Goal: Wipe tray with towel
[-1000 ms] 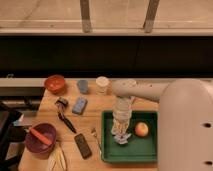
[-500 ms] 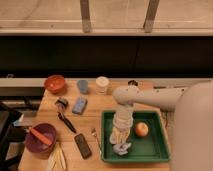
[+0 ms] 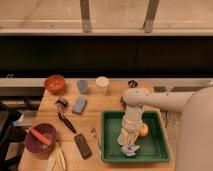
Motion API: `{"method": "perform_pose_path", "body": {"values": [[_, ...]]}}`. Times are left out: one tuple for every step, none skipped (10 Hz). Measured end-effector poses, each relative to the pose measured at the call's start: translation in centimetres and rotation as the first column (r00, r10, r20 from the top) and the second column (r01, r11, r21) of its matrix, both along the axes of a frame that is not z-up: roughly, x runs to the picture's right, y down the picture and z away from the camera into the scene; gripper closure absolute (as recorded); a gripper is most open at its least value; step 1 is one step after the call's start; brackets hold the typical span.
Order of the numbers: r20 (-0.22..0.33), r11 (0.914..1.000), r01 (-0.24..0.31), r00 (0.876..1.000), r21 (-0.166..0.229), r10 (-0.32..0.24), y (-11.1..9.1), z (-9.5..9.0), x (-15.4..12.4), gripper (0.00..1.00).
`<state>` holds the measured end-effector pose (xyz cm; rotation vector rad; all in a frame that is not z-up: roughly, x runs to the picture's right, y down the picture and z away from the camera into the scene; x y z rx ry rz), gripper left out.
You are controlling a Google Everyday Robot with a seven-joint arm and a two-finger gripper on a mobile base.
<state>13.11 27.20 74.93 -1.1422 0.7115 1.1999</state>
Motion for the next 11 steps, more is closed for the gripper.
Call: {"method": "perform_pose_path", "body": {"values": [[0.003, 0.9999, 0.005, 1.000, 0.015, -0.005, -1.3, 1.2, -0.1, 1.00], [0.016, 0.9994, 0.011, 1.000, 0.033, -0.012, -2.7, 2.5, -0.9, 1.00], [0.035, 0.9990, 0.016, 0.999, 0.043, -0.017, -3.5, 3.3, -1.8, 1.00], [0.052, 0.9986, 0.018, 0.998, 0.049, -0.020, -3.9, 3.7, -2.3, 1.00], [0.070, 0.9985, 0.019, 0.997, 0.052, -0.023, -3.9, 3.7, -2.7, 1.00], [0.085, 0.9984, 0.023, 0.996, 0.052, -0.028, -3.7, 3.5, -3.2, 1.00], [0.111, 0.9983, 0.027, 0.993, 0.052, -0.033, -3.0, 2.6, -4.4, 1.00], [0.125, 0.9986, 0.029, 0.992, 0.045, -0.034, -1.7, 1.2, -5.1, 1.00], [0.125, 0.9989, 0.030, 0.992, 0.036, -0.034, -0.7, 0.1, -5.3, 1.00], [0.123, 0.9991, 0.031, 0.992, 0.028, -0.034, 0.4, -1.1, -5.6, 1.00], [0.111, 0.9994, 0.029, 0.993, 0.021, -0.031, 1.2, -1.8, -5.4, 1.00]]}}
